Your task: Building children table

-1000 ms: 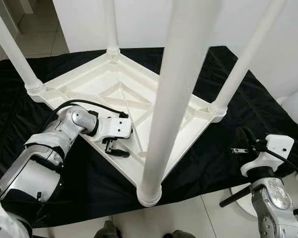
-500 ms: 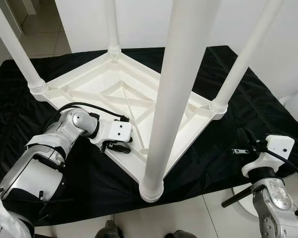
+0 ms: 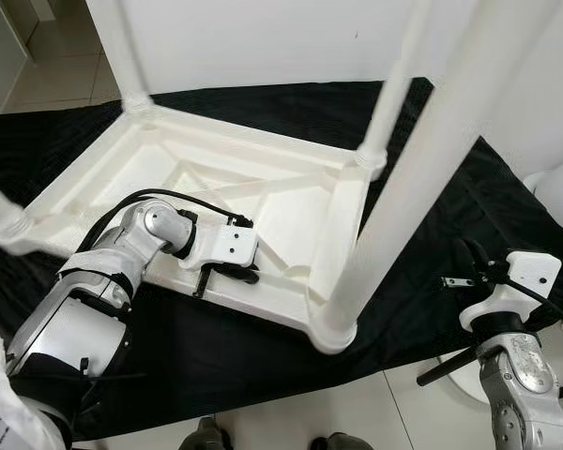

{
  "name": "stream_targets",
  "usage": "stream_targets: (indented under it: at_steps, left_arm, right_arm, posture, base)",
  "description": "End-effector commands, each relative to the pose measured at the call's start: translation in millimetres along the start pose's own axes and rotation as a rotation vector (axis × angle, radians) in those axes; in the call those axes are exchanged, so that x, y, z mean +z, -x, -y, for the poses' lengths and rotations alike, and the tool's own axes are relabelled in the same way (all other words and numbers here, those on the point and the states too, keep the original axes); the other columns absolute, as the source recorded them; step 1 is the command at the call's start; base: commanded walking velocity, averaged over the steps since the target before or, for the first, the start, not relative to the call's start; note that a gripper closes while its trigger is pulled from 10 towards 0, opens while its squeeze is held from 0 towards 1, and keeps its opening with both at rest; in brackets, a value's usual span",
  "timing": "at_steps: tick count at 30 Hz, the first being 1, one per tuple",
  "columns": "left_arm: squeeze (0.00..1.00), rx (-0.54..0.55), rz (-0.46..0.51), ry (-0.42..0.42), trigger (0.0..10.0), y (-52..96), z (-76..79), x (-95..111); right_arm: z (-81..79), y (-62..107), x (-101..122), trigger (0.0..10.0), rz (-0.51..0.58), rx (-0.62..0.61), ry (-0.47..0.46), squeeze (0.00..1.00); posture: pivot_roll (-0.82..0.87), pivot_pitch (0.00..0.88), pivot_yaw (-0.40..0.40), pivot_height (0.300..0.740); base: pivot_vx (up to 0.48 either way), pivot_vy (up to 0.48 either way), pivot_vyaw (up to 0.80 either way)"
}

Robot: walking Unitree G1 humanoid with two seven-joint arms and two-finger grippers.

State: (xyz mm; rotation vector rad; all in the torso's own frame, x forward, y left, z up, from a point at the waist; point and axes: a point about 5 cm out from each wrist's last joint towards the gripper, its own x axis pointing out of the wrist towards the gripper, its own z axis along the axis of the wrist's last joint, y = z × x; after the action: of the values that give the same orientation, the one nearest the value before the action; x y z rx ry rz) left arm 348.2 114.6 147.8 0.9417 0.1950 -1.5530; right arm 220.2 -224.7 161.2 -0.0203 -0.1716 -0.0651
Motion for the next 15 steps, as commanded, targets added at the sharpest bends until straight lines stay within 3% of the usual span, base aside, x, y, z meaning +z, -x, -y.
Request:
stream_targets:
  at_steps: [1, 3, 14, 15]
  left_arm:
    - [0.0, 0.054, 0.026, 0.05, 0.0, 4.1, -0.1, -4.6]
    - [0.0, 0.054, 0.026, 0.05, 0.0, 4.1, -0.1, -4.6]
    - [0.0, 0.159, 0.246, 0.11, 0.0, -9.3, -16.2, 23.6]
    - [0.0, 0.164, 0.283, 0.109, 0.5, -12.6, -17.7, 29.8]
  right_arm:
    - [3.6, -0.2, 2.5, 10.0, 0.012, -0.012, 0.014, 0.0]
    - [3.6, -0.2, 2.5, 10.0, 0.012, -0.012, 0.014, 0.0]
    - [23.4, -0.4, 0.3, 10.0, 0.029, -0.162, 0.03, 0.0]
    - [24.2, -0.4, -0.2, 10.0, 0.028, -0.168, 0.028, 0.0]
  posture:
    - [-0.02, 0.039, 0.031, 0.74]
    - [-0.02, 0.039, 0.031, 0.74]
    - [-0.01, 0.047, 0.025, 0.74]
    - [-0.01, 0.052, 0.027, 0.74]
  base:
    - [0.0, 0.0, 0.0]
    - [0.0, 0.0, 0.0]
    - [0.0, 0.0, 0.0]
    - [0.0, 0.0, 0.0]
